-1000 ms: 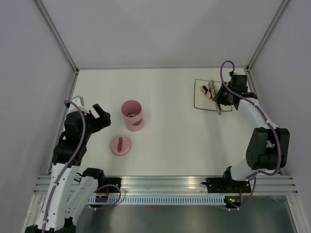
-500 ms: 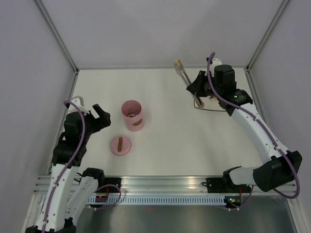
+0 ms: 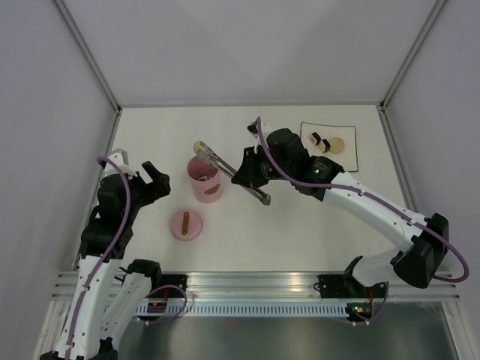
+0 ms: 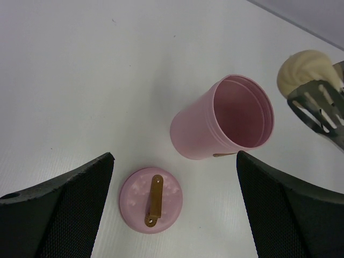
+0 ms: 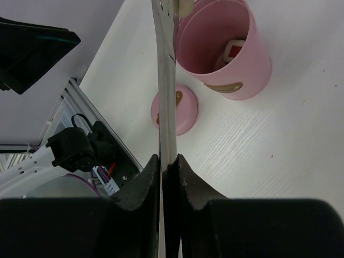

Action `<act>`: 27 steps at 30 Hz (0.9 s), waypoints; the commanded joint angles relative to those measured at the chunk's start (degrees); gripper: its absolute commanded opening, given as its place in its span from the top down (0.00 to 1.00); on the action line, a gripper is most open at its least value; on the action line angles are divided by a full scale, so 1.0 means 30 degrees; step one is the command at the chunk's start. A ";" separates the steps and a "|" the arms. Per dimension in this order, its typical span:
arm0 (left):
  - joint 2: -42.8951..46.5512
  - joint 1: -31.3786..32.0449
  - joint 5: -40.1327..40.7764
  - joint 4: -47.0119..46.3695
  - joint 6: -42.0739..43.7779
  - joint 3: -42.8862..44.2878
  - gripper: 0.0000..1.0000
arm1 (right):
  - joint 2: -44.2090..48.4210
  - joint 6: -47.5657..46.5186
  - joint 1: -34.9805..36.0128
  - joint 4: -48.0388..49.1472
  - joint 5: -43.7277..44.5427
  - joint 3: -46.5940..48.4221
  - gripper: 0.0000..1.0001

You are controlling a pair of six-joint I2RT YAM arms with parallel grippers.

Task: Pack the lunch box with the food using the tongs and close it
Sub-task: Place the fake food in the packing box.

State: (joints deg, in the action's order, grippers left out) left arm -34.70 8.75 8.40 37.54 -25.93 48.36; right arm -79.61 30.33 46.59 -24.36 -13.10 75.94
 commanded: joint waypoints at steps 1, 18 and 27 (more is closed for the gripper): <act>0.0169 0.0012 -0.0194 -0.0619 0.0558 -0.0094 0.00 | -0.0501 0.0496 0.0115 0.0969 0.0034 -0.0322 0.93; 0.0199 -0.0017 -0.0106 -0.0619 0.0558 -0.0094 0.00 | -0.2496 0.0702 0.0848 0.2115 -0.0994 -0.0851 0.67; 0.0169 0.0012 -0.0135 -0.0648 0.0558 -0.0094 0.00 | -0.2261 0.0497 0.0848 0.1939 -0.0115 -0.0559 0.45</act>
State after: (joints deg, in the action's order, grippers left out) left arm -34.44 8.75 8.43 37.54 -25.93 48.36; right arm -87.61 32.14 48.93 -20.14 -14.44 72.01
